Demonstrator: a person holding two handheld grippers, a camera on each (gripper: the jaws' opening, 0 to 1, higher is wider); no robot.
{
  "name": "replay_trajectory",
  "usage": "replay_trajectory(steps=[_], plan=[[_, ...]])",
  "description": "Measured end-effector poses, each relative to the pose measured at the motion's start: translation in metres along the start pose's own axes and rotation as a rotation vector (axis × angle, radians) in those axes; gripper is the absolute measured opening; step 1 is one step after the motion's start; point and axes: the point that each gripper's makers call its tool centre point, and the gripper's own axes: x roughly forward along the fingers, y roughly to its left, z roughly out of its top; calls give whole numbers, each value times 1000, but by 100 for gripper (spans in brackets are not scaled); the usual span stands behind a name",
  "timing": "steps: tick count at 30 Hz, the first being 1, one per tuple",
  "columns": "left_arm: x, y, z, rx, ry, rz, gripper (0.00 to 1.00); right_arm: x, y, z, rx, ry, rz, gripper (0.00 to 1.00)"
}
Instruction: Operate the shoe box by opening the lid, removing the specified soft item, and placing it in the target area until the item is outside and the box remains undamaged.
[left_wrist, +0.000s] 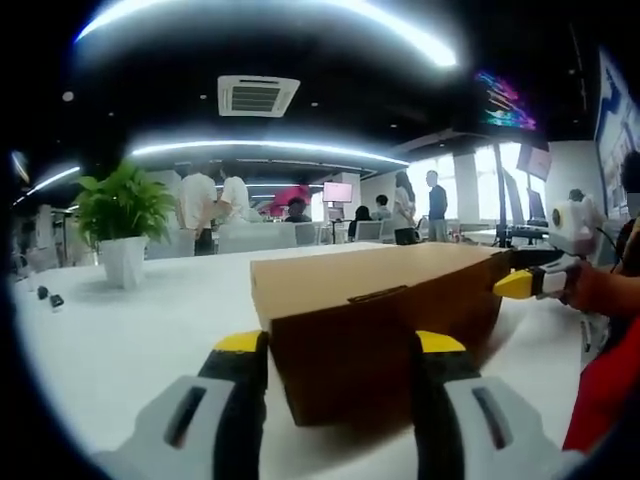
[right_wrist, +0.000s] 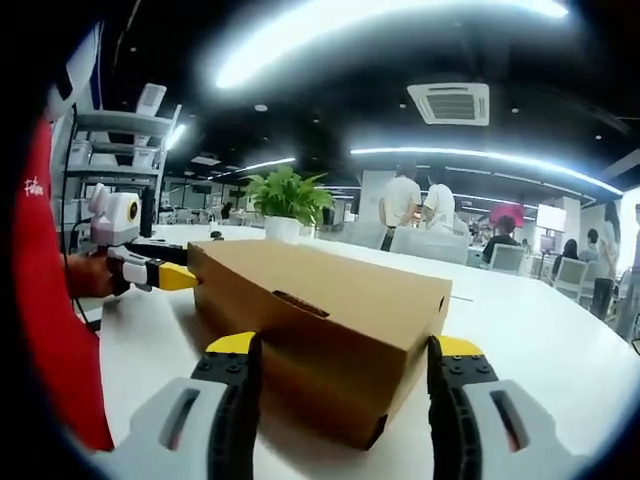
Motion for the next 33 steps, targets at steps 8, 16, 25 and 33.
replay_trajectory(steps=[8, 16, 25, 33], plan=[[-1, 0, 0, 24, 5, -3, 59, -1, -2, 0, 17, -1, 0, 69], [-9, 5, 2, -133, -14, -26, 65, -2, -3, 1, 25, 9, 11, 76], [-14, -1, 5, -118, -12, -41, 75, -10, -7, 4, -12, -11, 18, 79], [-27, 4, 19, -26, -28, -34, 69, -22, -15, 25, -31, -73, -16, 73]])
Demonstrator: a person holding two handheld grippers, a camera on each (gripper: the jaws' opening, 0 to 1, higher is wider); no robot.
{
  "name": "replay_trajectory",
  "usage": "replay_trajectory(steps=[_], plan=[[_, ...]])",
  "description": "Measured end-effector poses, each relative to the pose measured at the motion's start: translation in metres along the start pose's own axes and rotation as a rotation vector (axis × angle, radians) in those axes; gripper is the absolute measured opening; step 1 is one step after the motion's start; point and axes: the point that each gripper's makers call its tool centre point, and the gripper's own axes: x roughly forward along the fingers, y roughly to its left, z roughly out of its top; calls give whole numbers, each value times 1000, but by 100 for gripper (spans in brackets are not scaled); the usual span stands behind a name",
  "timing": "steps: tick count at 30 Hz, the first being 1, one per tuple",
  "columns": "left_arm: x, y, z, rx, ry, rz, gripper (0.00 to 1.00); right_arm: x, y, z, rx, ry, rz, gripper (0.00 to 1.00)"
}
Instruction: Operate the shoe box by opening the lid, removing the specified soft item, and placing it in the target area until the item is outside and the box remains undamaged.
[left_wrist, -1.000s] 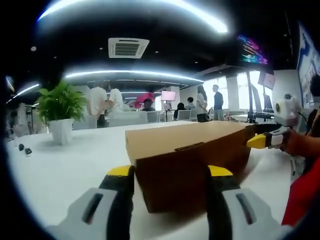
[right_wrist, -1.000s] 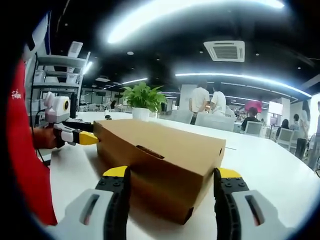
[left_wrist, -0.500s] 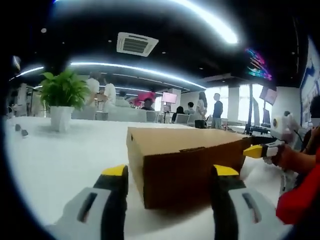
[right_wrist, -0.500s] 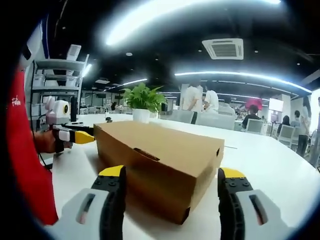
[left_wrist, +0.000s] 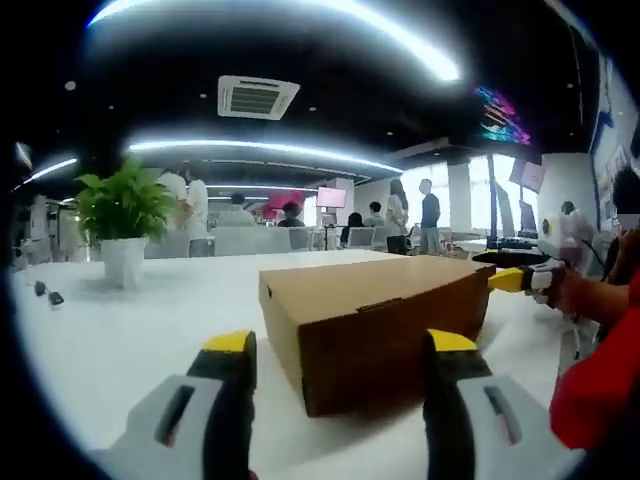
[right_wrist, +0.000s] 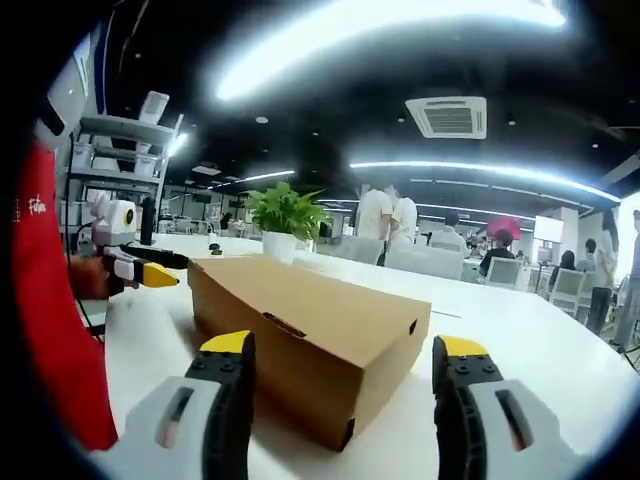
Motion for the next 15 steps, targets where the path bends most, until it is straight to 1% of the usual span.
replay_trajectory(steps=[2, 3, 4, 5, 6, 7, 8, 9, 10, 11, 13, 14, 15], plan=[[0, 0, 1, -8, 1, -2, 69, -1, -2, 2, 17, -7, 7, 71], [-1, -2, 2, -9, -1, -9, 69, -2, -1, 1, 17, 1, 15, 71], [-1, -5, 2, 11, -1, -14, 68, -1, -1, -1, 6, 13, 18, 71], [-1, -6, 2, 36, 2, -14, 66, -2, -3, -1, -14, 12, 8, 70], [0, -9, 1, 66, 0, -34, 63, -2, -3, 0, -49, 9, 3, 70], [0, -10, -1, 90, 15, -38, 61, -3, -1, 1, -49, 5, 10, 70], [0, -7, -4, 112, 39, -24, 61, -3, 0, 2, -48, 7, 14, 70], [0, -8, -2, 93, 18, -24, 62, -4, 0, 2, -47, 8, 19, 70], [1, -8, -1, 83, 18, -29, 63, -4, 2, 3, -45, 7, 25, 70], [0, -6, -1, 80, 23, -20, 65, -4, 3, 3, -53, 9, 32, 67], [0, -3, -1, 85, 25, -8, 66, -6, 3, 0, -72, 37, 39, 59], [0, -2, -1, 96, 34, -8, 65, -6, 3, 0, -87, 35, 36, 60], [-1, -2, -1, 113, 39, -5, 65, -6, 4, 1, -89, 32, 42, 62]])
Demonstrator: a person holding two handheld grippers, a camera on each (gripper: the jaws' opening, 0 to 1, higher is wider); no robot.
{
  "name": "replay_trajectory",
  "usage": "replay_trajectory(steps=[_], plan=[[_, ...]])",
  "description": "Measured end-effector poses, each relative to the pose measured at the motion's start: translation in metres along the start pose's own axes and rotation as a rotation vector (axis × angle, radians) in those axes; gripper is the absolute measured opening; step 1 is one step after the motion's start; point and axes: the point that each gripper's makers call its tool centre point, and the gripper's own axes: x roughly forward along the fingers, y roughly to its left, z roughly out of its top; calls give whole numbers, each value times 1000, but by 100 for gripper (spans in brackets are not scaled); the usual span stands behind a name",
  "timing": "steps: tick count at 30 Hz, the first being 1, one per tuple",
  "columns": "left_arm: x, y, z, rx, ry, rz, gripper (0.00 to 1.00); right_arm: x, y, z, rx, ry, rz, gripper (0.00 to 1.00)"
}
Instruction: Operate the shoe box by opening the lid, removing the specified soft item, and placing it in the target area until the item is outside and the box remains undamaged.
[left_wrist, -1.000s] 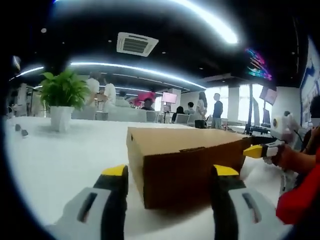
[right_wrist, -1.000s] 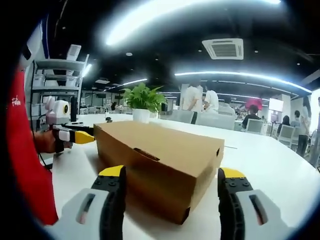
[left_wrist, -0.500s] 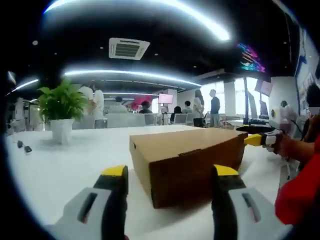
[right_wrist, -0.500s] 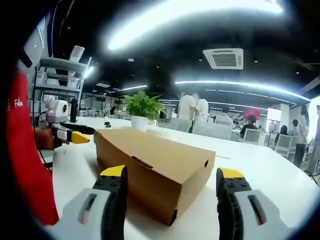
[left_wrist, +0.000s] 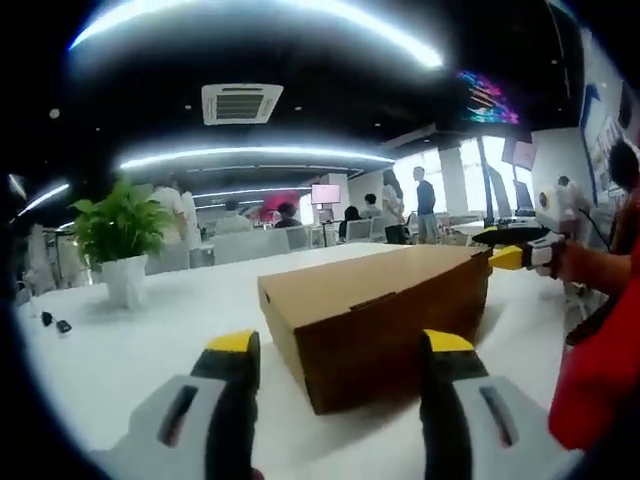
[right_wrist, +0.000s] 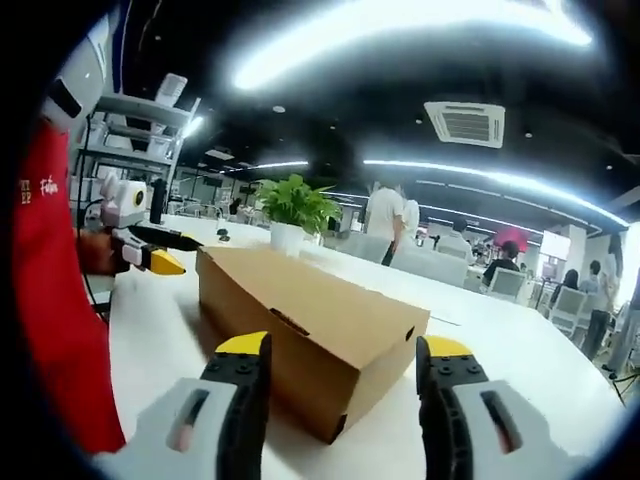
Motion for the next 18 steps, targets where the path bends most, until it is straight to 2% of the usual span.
replay_trajectory(steps=[4, 6, 7, 8, 9, 11, 12, 13, 16, 18], plan=[[-1, 0, 2, 24, -5, 8, 65, 1, 0, -1, -5, 5, 0, 66], [-1, 2, 4, 145, -32, 21, 65, 0, 0, -1, -51, 0, -18, 68], [-2, 2, 3, 194, -24, 31, 65, 0, -1, 0, -85, -10, -27, 69], [-2, 2, 2, 239, -34, 38, 65, -1, 0, 4, -143, -35, -36, 69], [-2, 1, 1, 250, -37, 29, 65, -1, 2, 4, -169, -41, -31, 69], [-3, 1, -1, 294, -30, 32, 63, -1, 6, 0, -190, -7, -21, 69], [-3, 2, 1, 321, -53, 38, 61, -1, 7, 1, -203, -10, -23, 68], [-4, 2, 1, 305, -58, 36, 58, -1, 8, 1, -216, -12, -20, 66], [-5, 2, 9, 254, -91, 13, 59, -2, 9, 7, -224, -30, -19, 66], [-4, 3, 8, 269, -82, 21, 59, -2, 8, 8, -226, -27, -17, 66]])
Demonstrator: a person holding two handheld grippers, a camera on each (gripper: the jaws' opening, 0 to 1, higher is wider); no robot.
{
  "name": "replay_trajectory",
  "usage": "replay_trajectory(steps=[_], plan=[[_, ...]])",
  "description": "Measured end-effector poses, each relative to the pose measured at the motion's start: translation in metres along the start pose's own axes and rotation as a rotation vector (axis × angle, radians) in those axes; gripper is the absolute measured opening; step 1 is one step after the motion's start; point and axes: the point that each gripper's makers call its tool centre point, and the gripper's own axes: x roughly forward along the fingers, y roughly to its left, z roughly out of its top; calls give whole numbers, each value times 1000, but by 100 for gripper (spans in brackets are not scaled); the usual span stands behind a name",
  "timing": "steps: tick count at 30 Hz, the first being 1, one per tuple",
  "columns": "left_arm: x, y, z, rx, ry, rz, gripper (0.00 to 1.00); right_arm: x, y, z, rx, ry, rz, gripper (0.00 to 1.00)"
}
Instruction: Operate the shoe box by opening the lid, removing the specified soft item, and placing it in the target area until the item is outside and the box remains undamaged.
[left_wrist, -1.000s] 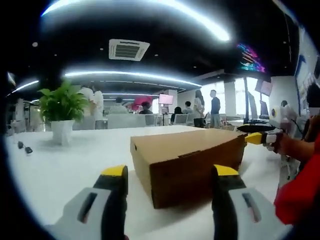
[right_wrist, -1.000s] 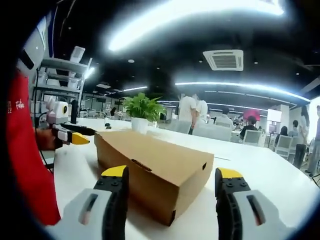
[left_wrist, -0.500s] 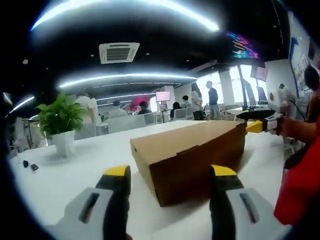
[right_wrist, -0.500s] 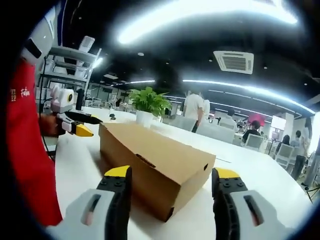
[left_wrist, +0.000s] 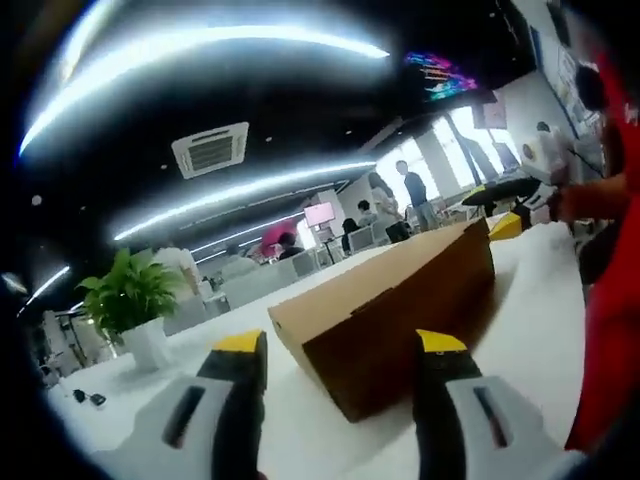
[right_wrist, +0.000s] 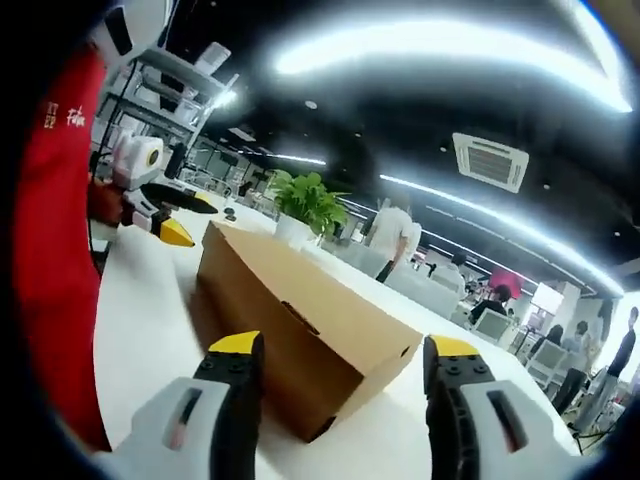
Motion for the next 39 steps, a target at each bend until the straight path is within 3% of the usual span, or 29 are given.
replay_trajectory(steps=[5, 7, 8, 9, 12, 13, 16, 19, 25, 27, 32, 35, 39], plan=[[1, -1, 3, 30, -29, -43, 55, -2, 0, 1, -21, 4, 13, 66], [0, -4, 5, -41, -24, -83, 53, -4, 0, 4, -19, -11, 20, 66], [-1, -3, 11, -4, -56, -83, 52, -6, -1, 6, -44, -26, 18, 67], [-2, -1, 17, 91, -91, -61, 49, -6, -3, 5, -77, -19, 9, 67], [-4, -7, 10, 201, -44, -99, 47, -6, -6, -3, -163, 53, -12, 69], [-4, -5, 8, 212, -18, -87, 49, -6, -1, 1, -169, 25, 7, 69], [-2, -7, 5, 185, 3, -101, 55, -4, 4, 4, -208, 33, 27, 69], [-4, -5, 5, 297, 8, -85, 56, -4, 9, 13, -280, 8, 32, 69], [-5, 3, 5, 312, 35, -61, 56, -2, 11, 10, -354, 42, 34, 67], [-5, 5, 2, 392, 58, -58, 56, -3, 9, 11, -367, 34, 25, 67], [-4, 6, 3, 389, 61, -51, 58, -4, 7, 7, -403, 59, 24, 67], [-3, 7, 4, 450, 74, -35, 58, -6, 5, 3, -430, 63, 22, 67], [-2, 7, 10, 409, 58, -39, 60, -6, 7, 6, -455, 51, 26, 67]])
